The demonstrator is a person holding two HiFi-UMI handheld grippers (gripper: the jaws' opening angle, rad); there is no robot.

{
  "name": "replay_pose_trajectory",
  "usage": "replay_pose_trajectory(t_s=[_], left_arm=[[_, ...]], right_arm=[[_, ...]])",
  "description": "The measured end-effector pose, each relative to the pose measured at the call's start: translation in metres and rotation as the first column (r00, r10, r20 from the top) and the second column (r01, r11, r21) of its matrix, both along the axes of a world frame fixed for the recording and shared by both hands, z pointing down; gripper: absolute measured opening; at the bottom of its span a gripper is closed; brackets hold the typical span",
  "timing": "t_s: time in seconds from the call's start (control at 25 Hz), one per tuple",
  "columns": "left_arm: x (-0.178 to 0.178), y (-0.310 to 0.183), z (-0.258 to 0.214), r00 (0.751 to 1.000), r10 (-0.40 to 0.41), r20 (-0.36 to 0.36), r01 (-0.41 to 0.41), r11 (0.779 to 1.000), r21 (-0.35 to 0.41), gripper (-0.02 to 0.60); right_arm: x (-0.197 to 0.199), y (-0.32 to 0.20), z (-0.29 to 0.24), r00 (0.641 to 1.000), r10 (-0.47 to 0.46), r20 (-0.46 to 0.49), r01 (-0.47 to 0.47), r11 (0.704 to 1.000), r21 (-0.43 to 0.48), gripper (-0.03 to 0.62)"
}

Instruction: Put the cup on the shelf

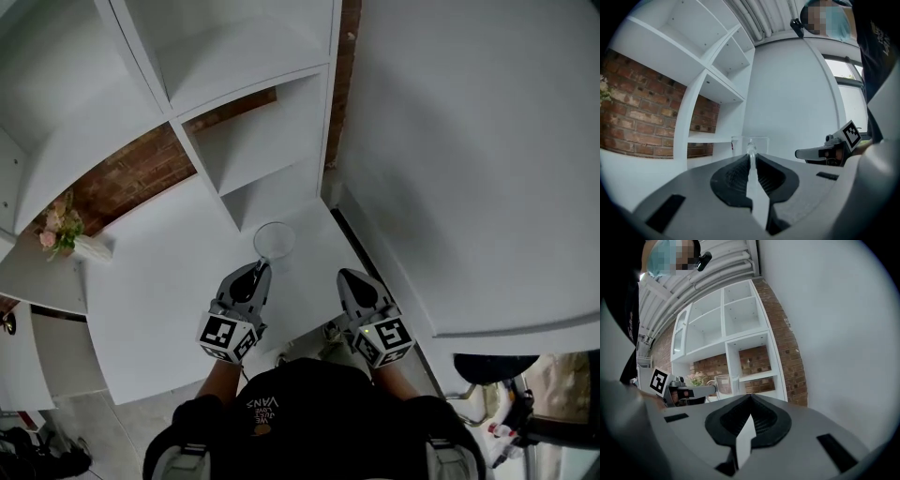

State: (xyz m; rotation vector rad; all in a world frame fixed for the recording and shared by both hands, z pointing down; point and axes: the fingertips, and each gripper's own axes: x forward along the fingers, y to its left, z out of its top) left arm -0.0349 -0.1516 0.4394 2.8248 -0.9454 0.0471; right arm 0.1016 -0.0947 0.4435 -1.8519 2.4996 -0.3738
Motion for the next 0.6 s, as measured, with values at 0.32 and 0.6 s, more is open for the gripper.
replay_pose_trajectory(t_s=[0.32,0.6], left_arm=[[0.019,-0.051,0.022,0.988,-0.155,0.021,0.155,0.988,-0.007,0.028],[0.033,-0.092,0.044,0.971,-0.237,0.026,0.237,0.972,-0.006,0.028]], right_arm=[[0.027,-0.048,0.009,0.991,-0.133,0.002,0.133,0.991,-0.032,-0.002],[0.039,-0.073,0.031,0.974,-0.226,0.002,0.225,0.97,-0.087,-0.002]])
